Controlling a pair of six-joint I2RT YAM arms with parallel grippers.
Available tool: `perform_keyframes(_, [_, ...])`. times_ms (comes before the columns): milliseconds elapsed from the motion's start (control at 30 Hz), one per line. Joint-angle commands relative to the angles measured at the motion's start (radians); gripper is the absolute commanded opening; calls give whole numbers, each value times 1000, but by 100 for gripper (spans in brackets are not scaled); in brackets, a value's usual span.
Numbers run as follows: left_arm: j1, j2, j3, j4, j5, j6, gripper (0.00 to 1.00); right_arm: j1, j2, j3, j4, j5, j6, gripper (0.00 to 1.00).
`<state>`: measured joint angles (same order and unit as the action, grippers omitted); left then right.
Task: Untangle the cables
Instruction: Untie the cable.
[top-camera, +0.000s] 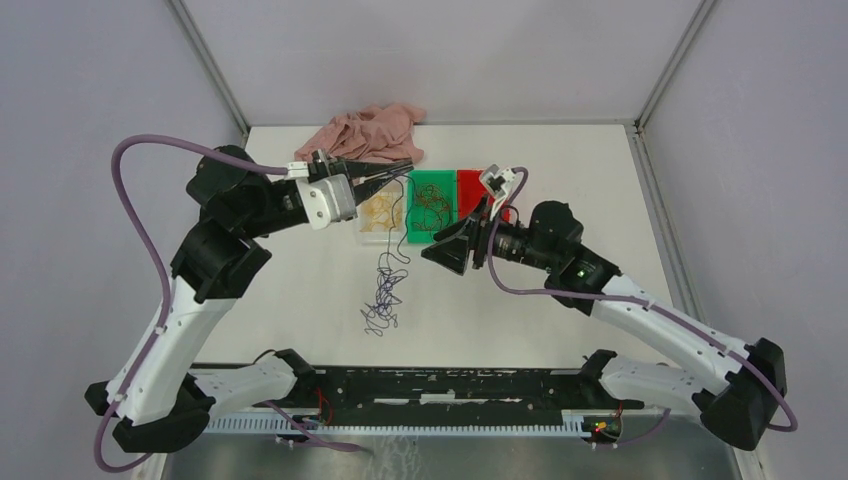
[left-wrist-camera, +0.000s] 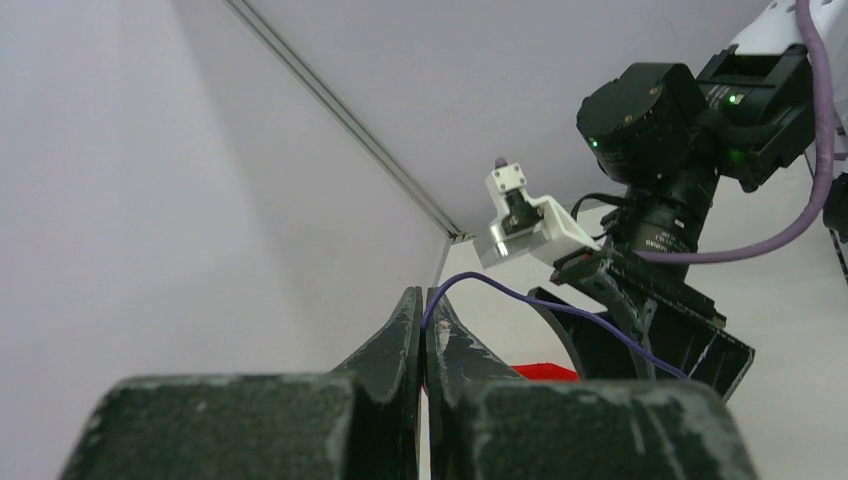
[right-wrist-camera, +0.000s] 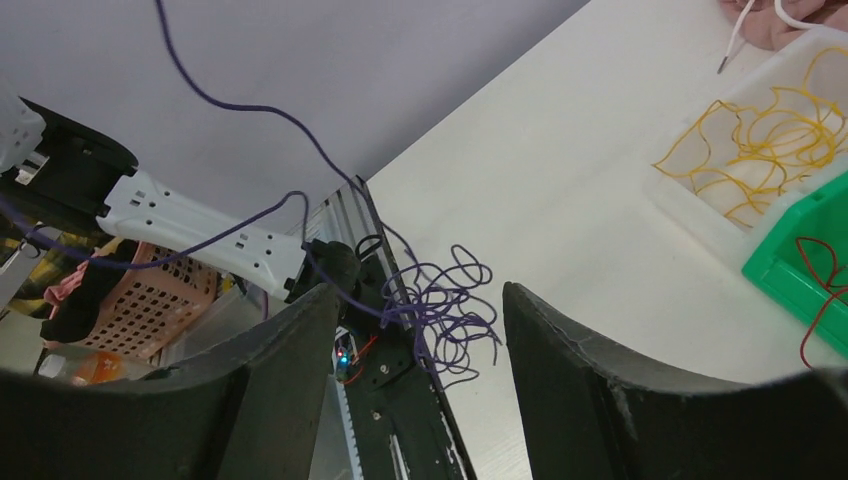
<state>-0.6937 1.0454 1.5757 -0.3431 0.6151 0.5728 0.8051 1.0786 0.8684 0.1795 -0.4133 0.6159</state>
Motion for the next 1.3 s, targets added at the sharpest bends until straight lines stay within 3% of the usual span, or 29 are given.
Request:
perform_keyframes(0, [-4, -27, -7, 12, 22, -8, 3, -35, -88, 79, -48, -59, -45, 69])
perform_keyframes(400, [-3, -7, 7, 3, 66, -19, 3, -61, 131, 248, 68, -88, 25, 71])
perform_keyframes(733, [-4, 21, 25, 17, 88, -32, 3, -48, 275, 229, 180, -58, 97, 66])
perform_keyframes(967, [-5, 48, 69, 33, 101, -71, 3, -12, 407, 194, 227, 22, 107, 56])
perform_keyframes(1267, [-4, 66, 112, 34, 113, -118, 3, 5, 497, 163, 318, 13, 151, 54])
